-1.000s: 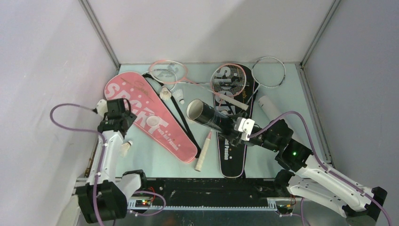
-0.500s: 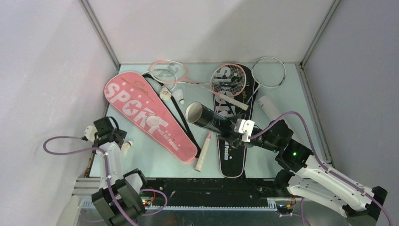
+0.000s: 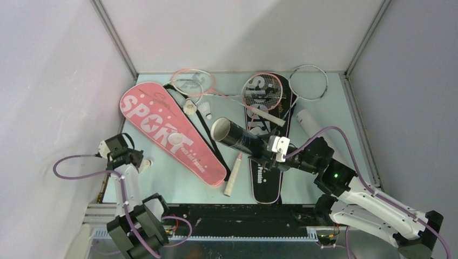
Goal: Pack up the badminton gear
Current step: Pick up the shuttlecock at the center of the board, then place the shuttlecock at the shuttle tube.
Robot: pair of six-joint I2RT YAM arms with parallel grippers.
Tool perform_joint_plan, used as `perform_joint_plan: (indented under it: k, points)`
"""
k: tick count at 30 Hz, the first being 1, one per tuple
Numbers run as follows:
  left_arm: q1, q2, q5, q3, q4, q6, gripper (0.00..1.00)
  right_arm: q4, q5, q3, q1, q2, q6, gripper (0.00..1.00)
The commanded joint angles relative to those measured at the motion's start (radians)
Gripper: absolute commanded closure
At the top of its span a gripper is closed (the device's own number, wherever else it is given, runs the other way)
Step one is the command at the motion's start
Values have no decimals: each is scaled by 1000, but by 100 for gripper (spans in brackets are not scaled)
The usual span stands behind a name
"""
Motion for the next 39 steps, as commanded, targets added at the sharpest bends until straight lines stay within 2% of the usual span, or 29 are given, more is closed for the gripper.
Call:
perform_joint_plan:
  k: [1, 6, 13, 19, 25, 29, 31, 35, 39]
  points:
    - [7, -26, 64, -5, 47, 8, 100, 97, -2, 27, 11, 1, 12, 75]
    - [5, -79, 99, 68, 22, 33, 100, 91, 9, 27, 15, 4, 13, 75]
    - [-72, -68, 129, 235, -77, 80, 100, 61, 34, 27, 31, 45, -2, 76]
    - [-208, -56, 186, 409, -124, 167, 100, 33, 147, 27, 54, 94, -87, 76]
    - [-356, -11, 376, 574, -126, 227, 100, 4, 327, 27, 57, 164, -171, 76]
    - [-567, 78, 479, 727, -226, 319, 100, -31, 388, 25, 57, 198, -187, 75]
    - [-631, 96, 544, 774, -241, 340, 100, -29, 403, 18, 56, 210, -195, 74]
    - [-715, 82, 621, 819, -219, 329, 100, -13, 412, 1, 56, 214, -176, 74]
    - [-752, 56, 731, 830, -157, 294, 100, -12, 417, -7, 57, 210, -156, 74]
